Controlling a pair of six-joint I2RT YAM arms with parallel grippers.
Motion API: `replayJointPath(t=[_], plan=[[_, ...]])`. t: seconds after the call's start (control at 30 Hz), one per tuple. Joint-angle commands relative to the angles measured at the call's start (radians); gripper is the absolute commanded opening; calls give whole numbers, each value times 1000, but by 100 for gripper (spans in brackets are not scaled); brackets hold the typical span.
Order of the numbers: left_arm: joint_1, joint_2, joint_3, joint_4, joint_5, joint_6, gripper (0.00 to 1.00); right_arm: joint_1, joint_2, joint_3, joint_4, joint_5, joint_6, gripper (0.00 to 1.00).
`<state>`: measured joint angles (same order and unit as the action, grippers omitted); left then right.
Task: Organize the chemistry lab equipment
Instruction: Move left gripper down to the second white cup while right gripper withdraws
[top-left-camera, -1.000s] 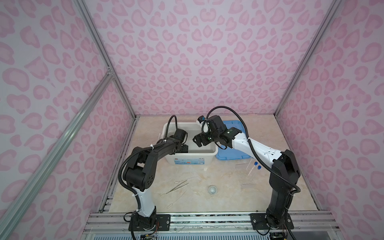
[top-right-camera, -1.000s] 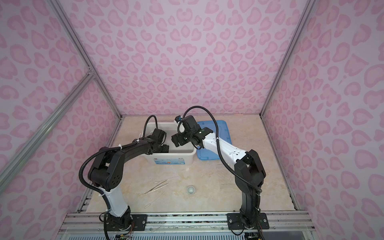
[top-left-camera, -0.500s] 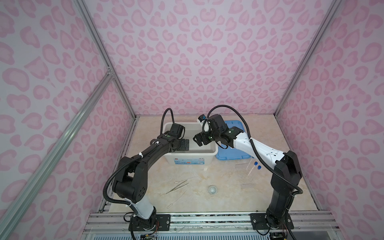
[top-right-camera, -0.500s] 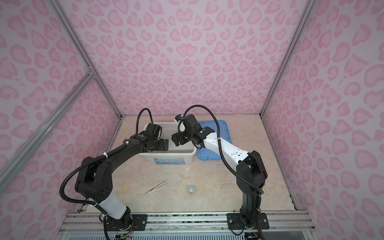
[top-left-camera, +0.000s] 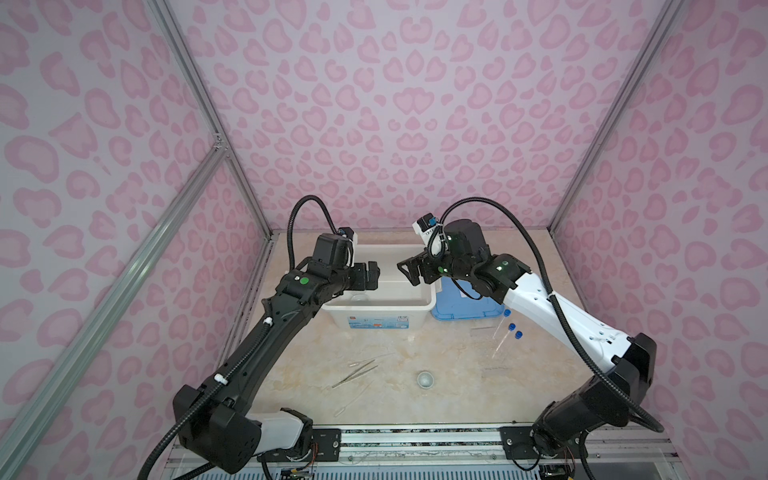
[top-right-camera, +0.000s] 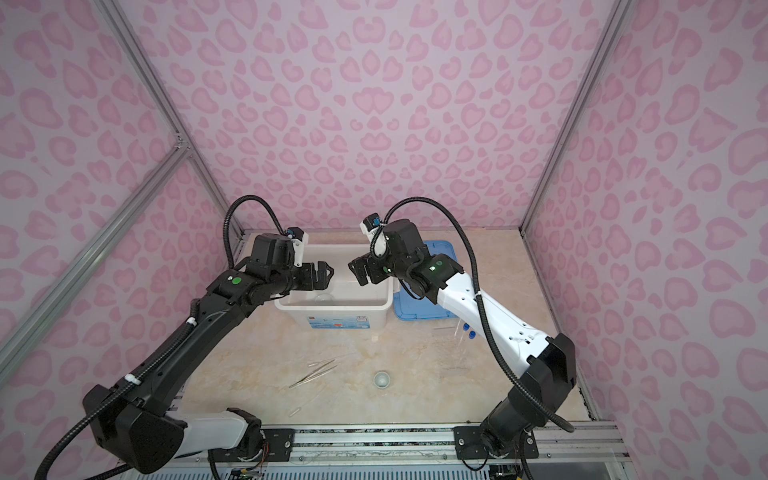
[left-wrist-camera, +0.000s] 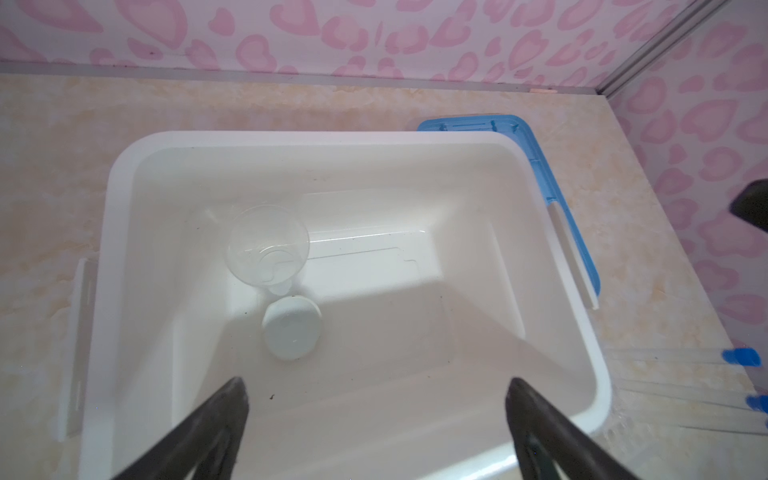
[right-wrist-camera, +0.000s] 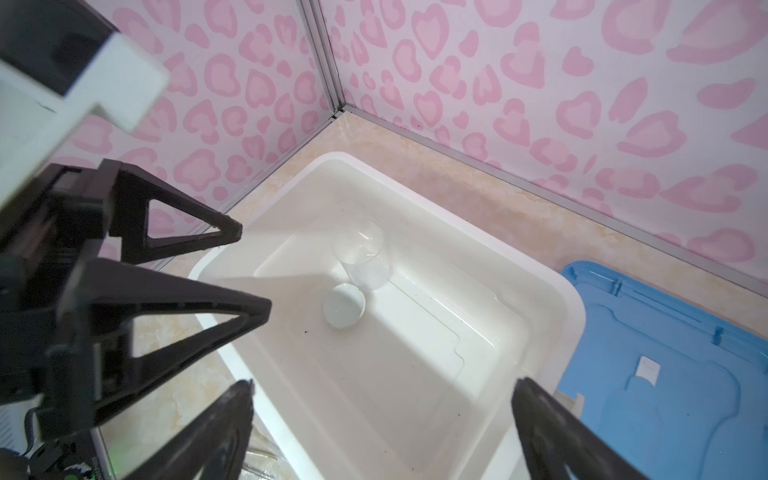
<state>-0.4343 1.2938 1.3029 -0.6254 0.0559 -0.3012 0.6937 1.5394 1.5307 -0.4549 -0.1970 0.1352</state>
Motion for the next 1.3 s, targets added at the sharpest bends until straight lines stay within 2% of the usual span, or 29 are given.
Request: replayJointPath(t=[0.0, 0.1, 0.3, 0.47, 0.7, 0.9, 1.27], plan=[[-45, -68, 4, -70, 81, 36, 98, 1, -89, -75, -63, 7, 21, 98], [-127, -118, -21, -87, 86, 48, 98, -7, -185, -150, -103, -4, 52, 98], [-375, -174, -172, 11, 61, -7, 98, -39, -372, -322, -205, -20, 104, 98], [-562, -159, -306, 129, -69, -91, 100, -82, -481, -461, -231, -26, 151, 98], [-758, 4, -371, 181, -238, -147, 88, -107, -512, -546, -254, -64, 128, 98], [-826, 139, -385, 244, -249, -201, 77, -122, -511, -562, -260, -37, 115, 96], [-852, 277, -397, 235, -327, -311, 73, -125, -505, -570, -240, -27, 118, 95]])
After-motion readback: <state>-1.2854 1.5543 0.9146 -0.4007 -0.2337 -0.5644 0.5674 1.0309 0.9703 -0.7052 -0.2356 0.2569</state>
